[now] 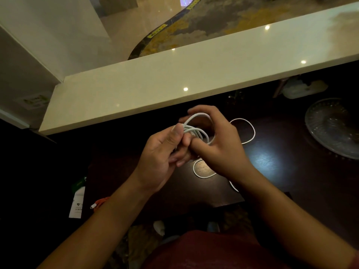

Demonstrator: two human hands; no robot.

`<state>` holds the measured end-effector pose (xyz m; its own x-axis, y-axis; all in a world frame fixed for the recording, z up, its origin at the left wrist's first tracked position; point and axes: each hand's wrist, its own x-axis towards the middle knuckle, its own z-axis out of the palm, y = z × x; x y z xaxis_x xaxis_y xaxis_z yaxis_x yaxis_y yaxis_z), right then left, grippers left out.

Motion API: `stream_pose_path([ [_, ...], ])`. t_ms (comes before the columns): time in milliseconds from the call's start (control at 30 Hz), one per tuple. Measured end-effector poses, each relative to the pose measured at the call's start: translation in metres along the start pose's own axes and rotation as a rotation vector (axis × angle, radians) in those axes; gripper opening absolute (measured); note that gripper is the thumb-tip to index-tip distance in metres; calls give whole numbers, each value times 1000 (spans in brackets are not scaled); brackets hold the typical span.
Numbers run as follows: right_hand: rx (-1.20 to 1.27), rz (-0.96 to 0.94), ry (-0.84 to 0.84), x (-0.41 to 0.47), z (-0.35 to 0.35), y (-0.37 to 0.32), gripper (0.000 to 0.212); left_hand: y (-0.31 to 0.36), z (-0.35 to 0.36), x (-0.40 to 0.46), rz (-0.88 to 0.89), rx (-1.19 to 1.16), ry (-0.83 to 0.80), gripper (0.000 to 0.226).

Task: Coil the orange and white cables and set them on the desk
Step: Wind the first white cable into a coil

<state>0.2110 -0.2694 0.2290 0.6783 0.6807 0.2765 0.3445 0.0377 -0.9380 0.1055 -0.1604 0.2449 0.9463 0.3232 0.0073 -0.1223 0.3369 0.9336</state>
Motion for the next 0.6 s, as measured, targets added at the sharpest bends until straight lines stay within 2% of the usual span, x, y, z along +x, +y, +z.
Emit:
stream_pose_path([
  [67, 8, 10, 13, 1, 0, -1, 36, -1, 1, 2, -15, -25, -2, 39],
  [200, -110, -66, 44, 5, -3, 1, 20, 3, -5, 6, -51, -128, 15, 39],
  [267, -69, -46, -96, 9, -10, 6, 23, 7, -9, 9, -61, -197, 13, 39],
  [333, 73, 15, -275, 12, -19, 9, 26, 13, -15, 11, -52, -255, 0, 41],
  [433, 202, 35, -444, 14, -30, 13, 15, 18, -20, 13, -73, -301, -24, 44],
  [500, 193, 34, -439, 16, -31, 19, 17, 18, -21, 13, -104, -325, -45, 43],
  [600, 129, 39, -289, 26, -33, 32, 20, 20, -23, 13, -139, -384, -72, 43],
])
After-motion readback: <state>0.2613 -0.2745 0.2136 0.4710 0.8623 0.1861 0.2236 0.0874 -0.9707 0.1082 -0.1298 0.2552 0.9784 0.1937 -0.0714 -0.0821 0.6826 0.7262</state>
